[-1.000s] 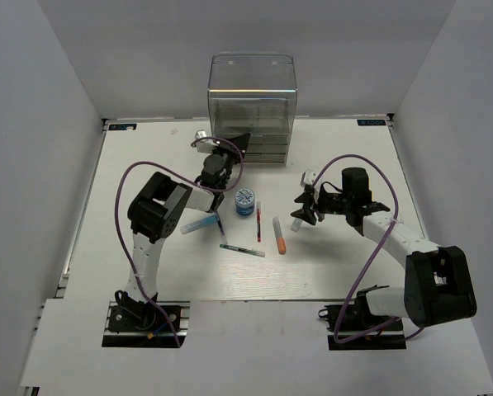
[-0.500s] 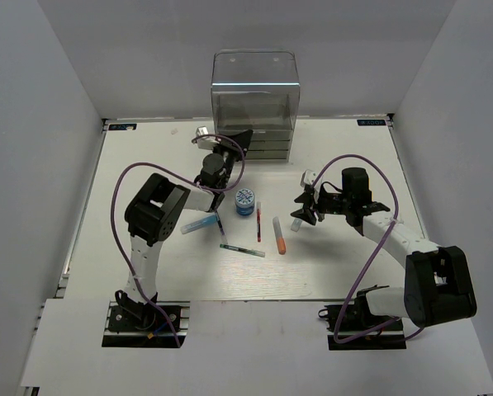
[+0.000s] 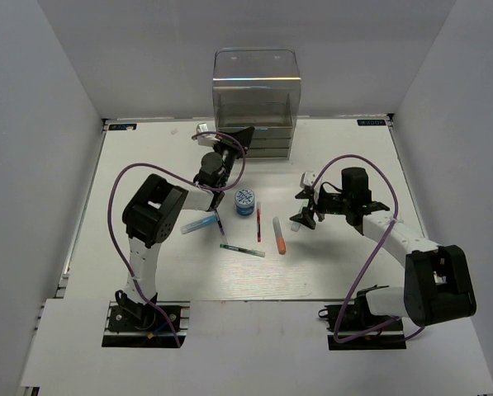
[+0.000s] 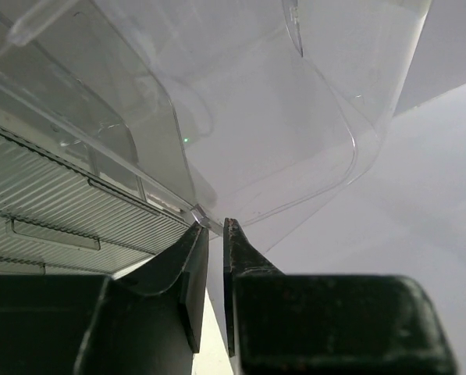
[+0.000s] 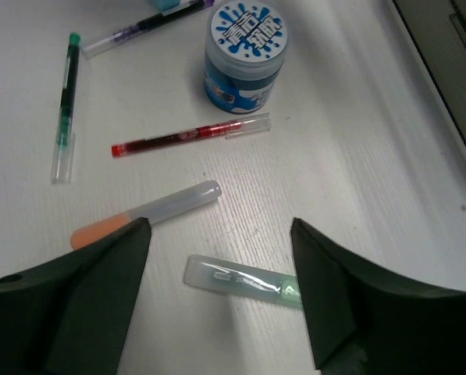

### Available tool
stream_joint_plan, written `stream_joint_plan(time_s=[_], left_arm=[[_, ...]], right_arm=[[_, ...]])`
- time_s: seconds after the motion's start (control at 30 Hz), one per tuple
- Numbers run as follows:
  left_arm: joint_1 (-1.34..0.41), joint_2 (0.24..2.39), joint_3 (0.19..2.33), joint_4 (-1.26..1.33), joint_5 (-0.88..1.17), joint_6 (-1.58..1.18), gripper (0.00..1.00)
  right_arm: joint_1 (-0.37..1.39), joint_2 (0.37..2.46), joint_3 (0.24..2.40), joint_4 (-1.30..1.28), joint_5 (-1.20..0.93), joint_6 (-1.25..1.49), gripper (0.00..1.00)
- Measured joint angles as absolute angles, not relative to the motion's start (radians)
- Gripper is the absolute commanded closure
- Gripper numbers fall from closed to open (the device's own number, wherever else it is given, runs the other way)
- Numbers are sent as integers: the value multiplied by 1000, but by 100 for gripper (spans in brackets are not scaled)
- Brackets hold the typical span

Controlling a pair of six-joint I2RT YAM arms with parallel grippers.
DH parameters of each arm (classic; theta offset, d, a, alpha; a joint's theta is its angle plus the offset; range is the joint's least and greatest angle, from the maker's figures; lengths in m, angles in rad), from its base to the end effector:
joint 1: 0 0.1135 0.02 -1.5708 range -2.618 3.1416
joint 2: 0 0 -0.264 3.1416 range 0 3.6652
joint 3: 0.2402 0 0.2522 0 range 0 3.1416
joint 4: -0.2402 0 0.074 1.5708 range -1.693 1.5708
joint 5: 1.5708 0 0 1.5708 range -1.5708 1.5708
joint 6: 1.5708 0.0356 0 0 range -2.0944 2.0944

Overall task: Sort the stationery into containers
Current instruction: Open the drawer, then grab a piece of stationery with the right arm

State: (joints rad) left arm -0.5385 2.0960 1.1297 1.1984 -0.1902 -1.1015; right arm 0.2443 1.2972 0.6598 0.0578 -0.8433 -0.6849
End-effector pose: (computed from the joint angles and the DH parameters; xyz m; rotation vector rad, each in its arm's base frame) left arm 0.3872 -0.2235 0.1995 -0.5693 1.3410 -1.2425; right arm 0.2487 0.0894 0.2166 -1.2893 1.5231 0.6198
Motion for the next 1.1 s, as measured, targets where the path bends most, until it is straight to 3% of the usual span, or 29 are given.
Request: stream_joint_plan(time_s=[0.07, 0.57, 1.1], left_arm=[[-538, 2095, 1130, 1198, -186, -1095, 70], [-538, 2060, 1130, 1196, -165, -1073, 65], [-531, 2001, 1130, 1196, -150, -1065, 65]], right_arm=[[244, 1308, 671, 36, -860, -729, 11], [360, 1596, 949, -110, -955, -1005, 10], [545, 1795, 1085, 11, -815, -890, 10]])
